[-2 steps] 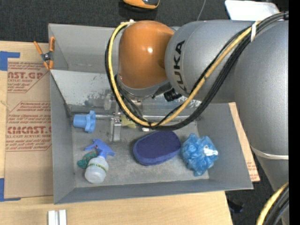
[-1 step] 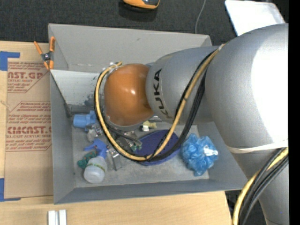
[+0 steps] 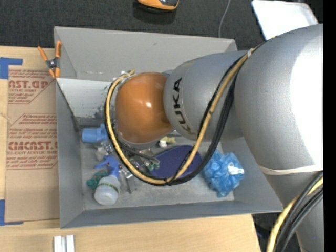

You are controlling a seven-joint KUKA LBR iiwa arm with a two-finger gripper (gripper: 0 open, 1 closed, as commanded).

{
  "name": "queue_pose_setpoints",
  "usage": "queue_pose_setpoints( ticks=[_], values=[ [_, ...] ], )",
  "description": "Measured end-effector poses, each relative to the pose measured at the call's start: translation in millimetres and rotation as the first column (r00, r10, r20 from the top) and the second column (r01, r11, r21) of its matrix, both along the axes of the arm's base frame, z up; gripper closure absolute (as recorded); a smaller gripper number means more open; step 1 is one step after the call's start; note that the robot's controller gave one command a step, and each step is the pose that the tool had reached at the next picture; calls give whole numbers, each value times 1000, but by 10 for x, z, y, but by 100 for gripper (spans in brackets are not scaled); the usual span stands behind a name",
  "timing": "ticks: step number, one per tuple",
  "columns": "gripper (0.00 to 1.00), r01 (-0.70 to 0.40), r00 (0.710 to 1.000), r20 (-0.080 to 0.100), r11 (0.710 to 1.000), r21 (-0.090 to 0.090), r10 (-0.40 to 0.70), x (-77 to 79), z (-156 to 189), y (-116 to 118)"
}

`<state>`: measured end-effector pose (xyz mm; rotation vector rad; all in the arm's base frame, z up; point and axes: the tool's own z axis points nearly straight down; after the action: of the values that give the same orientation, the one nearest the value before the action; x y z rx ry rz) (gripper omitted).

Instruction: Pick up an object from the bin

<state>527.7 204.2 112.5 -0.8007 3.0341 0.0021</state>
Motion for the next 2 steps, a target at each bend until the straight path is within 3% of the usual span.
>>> queue_pose_setpoints(
  ticks=[1, 2],
  values=[
    [0, -175, 985, -9, 985, 0, 175, -450, -138, 238],
    [0, -337, 942, 4, 942, 0, 337, -422, -440, 250]
  ],
)
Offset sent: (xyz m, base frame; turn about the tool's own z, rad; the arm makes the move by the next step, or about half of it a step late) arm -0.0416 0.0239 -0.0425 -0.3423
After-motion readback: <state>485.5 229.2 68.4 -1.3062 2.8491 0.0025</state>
